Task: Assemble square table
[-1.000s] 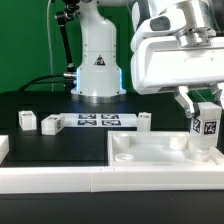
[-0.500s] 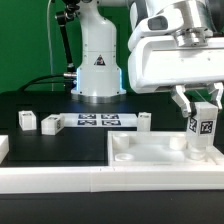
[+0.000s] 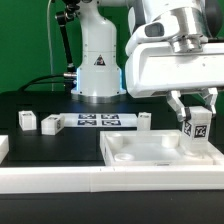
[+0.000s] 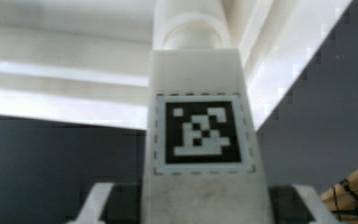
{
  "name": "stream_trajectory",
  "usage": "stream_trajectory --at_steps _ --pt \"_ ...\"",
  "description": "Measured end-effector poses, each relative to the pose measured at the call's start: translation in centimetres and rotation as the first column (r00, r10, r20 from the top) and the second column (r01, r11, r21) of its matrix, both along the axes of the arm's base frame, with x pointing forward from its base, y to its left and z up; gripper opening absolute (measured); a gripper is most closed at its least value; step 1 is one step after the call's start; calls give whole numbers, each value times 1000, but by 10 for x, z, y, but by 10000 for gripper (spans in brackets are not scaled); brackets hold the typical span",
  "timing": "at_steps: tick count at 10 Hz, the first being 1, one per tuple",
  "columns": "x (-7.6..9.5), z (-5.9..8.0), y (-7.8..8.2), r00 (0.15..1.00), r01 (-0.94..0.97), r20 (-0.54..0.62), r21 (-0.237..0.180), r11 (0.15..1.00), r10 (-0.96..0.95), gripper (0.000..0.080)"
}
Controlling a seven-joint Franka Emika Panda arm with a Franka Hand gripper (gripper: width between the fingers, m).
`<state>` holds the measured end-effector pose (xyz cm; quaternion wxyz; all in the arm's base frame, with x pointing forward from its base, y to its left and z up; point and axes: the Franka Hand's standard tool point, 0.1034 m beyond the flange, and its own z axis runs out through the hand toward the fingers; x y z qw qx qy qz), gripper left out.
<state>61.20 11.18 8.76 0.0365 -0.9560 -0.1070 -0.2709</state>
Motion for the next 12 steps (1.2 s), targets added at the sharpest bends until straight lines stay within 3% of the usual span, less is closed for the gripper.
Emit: stream_trajectory --at_steps 6,7,8,9,10,12 --pt "2 -3 5 999 -2 44 4 1000 2 291" --pt "2 -3 5 999 -2 44 4 1000 2 444" --pt "2 -3 5 999 -2 44 4 1000 2 444" --pt "2 -3 5 999 -2 44 4 1000 2 571" --pt "2 -3 5 999 -2 43 4 1000 2 634" --pt "2 -3 4 999 -5 40 2 1000 5 645"
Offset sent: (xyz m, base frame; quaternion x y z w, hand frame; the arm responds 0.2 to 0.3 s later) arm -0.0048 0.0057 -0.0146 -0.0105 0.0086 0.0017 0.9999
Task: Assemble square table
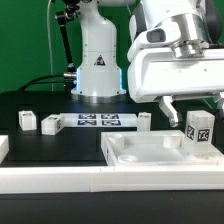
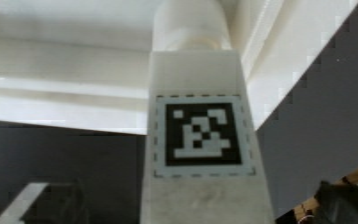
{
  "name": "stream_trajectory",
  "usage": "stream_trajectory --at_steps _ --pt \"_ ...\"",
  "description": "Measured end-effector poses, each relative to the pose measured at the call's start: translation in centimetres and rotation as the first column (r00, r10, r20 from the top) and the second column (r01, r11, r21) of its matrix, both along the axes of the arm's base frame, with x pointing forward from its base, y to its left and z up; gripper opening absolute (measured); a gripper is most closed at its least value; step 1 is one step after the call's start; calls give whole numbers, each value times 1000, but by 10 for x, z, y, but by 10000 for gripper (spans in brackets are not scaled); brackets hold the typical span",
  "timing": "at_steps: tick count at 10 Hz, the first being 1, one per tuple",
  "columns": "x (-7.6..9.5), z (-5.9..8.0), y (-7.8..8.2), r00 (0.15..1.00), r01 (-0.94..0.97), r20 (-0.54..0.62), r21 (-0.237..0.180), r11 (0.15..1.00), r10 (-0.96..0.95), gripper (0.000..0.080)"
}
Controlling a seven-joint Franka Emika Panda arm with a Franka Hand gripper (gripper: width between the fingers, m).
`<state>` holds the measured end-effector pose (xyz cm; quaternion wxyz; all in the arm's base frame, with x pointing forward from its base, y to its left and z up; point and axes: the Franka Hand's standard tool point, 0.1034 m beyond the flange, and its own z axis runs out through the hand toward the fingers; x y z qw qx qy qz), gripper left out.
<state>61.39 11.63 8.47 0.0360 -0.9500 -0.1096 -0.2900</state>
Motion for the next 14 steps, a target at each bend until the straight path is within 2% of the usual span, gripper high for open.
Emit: stream_trajectory --at_steps 4,5,8,9,11,13,14 --pt "10 26 2 998 -29 -54 -14 999 29 649" --pt "11 28 4 997 -33 -63 -14 999 32 649" --pt "8 22 3 994 -36 -101 -15 999 34 649" --pt "5 12 0 978 -40 -206 -20 999 35 649" --pt "16 15 -6 953 -40 -302 -25 999 31 649" --pt "10 12 -1 885 -36 -465 -20 999 23 649" --pt "10 13 0 865 -42 -501 -19 999 27 649"
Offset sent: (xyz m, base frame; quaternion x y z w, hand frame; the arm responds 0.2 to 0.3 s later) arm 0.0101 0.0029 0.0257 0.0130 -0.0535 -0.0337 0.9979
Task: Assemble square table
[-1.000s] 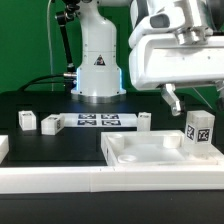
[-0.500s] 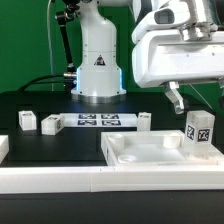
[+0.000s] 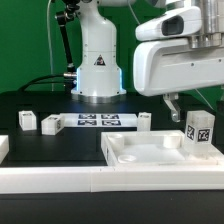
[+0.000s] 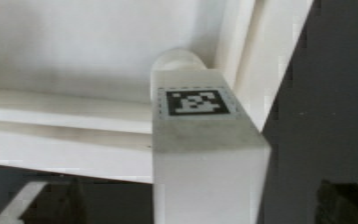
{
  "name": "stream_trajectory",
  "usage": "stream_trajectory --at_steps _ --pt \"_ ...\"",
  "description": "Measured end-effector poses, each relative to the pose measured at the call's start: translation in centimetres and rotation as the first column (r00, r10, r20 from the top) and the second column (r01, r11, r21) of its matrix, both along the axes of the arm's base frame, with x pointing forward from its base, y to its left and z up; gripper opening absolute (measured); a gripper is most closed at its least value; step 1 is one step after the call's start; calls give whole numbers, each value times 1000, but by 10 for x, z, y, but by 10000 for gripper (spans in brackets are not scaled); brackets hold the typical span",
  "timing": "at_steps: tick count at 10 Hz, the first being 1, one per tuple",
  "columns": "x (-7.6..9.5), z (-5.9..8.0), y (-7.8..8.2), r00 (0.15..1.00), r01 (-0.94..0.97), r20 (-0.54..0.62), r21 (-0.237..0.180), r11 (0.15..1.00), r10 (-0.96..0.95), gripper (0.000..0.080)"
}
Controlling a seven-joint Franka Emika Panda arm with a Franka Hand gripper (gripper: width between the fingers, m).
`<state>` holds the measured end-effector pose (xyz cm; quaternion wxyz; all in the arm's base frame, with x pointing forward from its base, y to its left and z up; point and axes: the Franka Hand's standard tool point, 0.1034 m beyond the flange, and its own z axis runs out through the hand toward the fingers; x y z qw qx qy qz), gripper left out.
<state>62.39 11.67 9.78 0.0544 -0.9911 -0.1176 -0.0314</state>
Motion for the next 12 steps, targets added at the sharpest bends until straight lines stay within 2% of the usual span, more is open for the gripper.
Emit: stream_trajectory --at_steps 1,3,7,12 --pt "-8 -1 2 995 -10 -97 -3 1000 9 649" --pt "-7 0 4 978 -25 -208 -2 1000 24 649" --pt "0 0 0 981 -18 -194 -4 1000 16 649" --pt "10 -2 2 992 -47 -119 -10 999 45 649"
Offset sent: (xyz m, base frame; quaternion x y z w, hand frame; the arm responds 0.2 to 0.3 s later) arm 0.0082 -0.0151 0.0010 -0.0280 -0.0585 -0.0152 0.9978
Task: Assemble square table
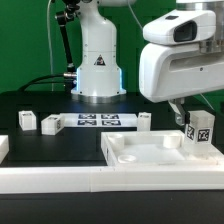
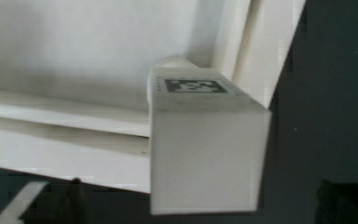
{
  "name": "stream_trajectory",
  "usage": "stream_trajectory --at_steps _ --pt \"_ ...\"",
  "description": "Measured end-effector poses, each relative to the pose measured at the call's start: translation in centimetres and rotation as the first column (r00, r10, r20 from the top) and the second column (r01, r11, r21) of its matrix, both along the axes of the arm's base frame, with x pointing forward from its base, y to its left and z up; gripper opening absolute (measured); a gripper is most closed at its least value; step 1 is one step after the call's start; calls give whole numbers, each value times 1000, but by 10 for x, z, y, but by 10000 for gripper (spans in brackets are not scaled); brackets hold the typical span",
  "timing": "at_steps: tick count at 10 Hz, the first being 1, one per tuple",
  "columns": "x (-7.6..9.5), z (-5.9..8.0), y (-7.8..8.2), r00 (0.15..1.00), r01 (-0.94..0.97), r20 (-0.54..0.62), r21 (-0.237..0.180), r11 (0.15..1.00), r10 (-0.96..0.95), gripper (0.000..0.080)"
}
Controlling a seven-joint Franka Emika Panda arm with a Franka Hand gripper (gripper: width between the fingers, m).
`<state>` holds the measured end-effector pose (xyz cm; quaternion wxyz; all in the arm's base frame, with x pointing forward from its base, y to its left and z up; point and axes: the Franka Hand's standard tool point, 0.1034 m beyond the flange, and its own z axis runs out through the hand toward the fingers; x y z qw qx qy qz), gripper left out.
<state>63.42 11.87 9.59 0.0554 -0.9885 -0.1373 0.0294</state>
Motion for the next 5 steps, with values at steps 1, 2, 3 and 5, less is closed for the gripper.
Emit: stream_trajectory --at_steps 1,2,3,5 --pt "0 -2 -1 1000 0 4 1 1000 0 649" --pt "-2 -5 -3 1000 -1 2 0 1000 1 649" --pt "-3 -6 -5 1000 0 -2 0 1000 0 532" --pt "-5 -8 -5 1000 -1 -6 -1 1000 1 396"
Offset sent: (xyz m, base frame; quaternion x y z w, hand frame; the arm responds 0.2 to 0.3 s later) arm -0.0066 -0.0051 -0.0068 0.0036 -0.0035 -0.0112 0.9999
